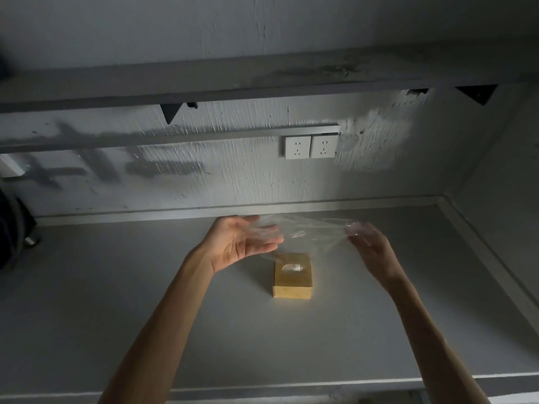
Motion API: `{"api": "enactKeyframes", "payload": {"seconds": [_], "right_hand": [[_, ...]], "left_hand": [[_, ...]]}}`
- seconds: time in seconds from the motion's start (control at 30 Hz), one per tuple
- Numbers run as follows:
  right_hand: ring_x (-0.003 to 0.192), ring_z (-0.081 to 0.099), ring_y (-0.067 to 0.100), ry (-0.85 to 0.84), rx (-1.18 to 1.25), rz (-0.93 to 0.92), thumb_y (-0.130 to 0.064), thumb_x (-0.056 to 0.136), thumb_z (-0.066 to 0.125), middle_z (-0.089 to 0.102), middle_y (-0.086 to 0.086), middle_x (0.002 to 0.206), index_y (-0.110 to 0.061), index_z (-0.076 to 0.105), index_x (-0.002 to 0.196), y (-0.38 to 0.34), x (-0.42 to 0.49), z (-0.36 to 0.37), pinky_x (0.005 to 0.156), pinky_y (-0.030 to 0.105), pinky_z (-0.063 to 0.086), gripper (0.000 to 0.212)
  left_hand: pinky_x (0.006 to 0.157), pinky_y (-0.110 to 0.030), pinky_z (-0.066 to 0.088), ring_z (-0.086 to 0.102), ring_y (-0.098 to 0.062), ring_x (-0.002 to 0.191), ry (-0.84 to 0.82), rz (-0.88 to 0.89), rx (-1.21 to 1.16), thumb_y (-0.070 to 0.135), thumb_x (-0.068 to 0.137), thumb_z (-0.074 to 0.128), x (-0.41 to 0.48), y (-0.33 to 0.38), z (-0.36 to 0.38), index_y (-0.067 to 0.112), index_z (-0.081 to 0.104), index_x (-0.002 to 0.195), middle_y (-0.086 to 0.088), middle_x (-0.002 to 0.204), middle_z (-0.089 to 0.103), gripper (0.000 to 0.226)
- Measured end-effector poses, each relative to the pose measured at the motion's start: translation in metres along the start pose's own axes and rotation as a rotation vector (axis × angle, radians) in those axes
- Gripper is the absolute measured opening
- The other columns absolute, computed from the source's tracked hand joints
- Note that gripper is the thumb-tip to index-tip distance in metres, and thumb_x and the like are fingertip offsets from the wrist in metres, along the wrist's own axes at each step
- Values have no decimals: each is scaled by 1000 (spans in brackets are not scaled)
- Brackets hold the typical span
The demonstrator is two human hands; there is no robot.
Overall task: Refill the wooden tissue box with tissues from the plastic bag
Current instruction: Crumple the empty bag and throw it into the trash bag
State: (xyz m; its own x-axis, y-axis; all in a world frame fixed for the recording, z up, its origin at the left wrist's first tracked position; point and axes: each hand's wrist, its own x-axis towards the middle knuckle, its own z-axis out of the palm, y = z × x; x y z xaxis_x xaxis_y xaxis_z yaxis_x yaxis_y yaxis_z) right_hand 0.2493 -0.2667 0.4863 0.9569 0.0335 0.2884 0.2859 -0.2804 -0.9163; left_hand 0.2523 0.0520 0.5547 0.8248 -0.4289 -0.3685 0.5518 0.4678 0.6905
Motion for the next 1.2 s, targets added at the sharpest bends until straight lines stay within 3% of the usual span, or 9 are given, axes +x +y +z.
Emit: {"api": "enactKeyframes", "payload": {"seconds": [0.1,0.2,0.3,0.43,0.63,0.8,0.97,1.07,1.2], "right_hand": [[69,65,8,127,310,136,-20,96,56,68,-4,73,-6,64,92,-21,-6,7,70,20,56,16],[57,56,5,184,361,226,-22,98,57,61,-6,66,-15,65,87,-29,-8,3,57,17,51,16],[49,46,2,166,388,302,-15,99,56,55,-9,57,-13,66,84,-37,-13,0,47,12,38,18],[45,39,6,210,362,395,-15,99,56,48,-2,55,0,65,88,-29,-30,-2,41,14,31,21],[46,57,6,192,-24,412,-12,92,66,70,6,66,-12,74,83,-25,-58,-41,48,17,49,12],[47,51,0,330,261,390,-16,94,64,67,-7,60,-11,73,88,-27,-70,-63,47,12,45,12],[52,49,4,348,499,455,-28,97,60,61,-9,60,-11,69,85,-28,-72,-85,48,12,43,23],[90,71,18,90,571,556,-61,94,43,75,3,106,-16,68,118,-12,-83,-115,82,33,53,57],[102,71,26,-159,472,545,-42,90,57,72,11,119,-18,67,121,3,-112,-145,87,41,51,40]], "left_hand": [[88,-52,58,61,-52,111,-32,-54,165,7,87,25,-18,21,-10,-9,42,136,-36,129,57,54],[62,-33,55,62,-25,72,59,-10,634,12,95,35,-26,27,-19,7,61,127,-19,101,64,42],[71,-29,47,53,-15,72,151,105,1075,45,92,61,-16,14,-19,22,67,112,3,92,60,31],[88,-40,55,66,-14,97,-4,86,850,35,92,66,3,-28,-19,11,62,117,3,103,69,35],[46,-21,49,63,-13,50,143,284,675,7,100,51,25,-54,-11,3,66,104,-11,77,71,16],[95,-48,49,66,-33,104,-98,120,128,51,93,47,30,-50,7,16,49,139,-17,125,66,58],[81,-45,58,69,-38,103,-36,74,489,32,95,57,21,-104,38,7,52,134,-22,126,65,47],[69,-38,60,74,-30,87,92,165,492,24,98,53,22,-122,68,3,57,127,-24,122,67,36],[94,-49,54,68,-39,109,-13,107,580,22,101,52,14,-136,95,16,48,138,-21,129,64,38]]}}
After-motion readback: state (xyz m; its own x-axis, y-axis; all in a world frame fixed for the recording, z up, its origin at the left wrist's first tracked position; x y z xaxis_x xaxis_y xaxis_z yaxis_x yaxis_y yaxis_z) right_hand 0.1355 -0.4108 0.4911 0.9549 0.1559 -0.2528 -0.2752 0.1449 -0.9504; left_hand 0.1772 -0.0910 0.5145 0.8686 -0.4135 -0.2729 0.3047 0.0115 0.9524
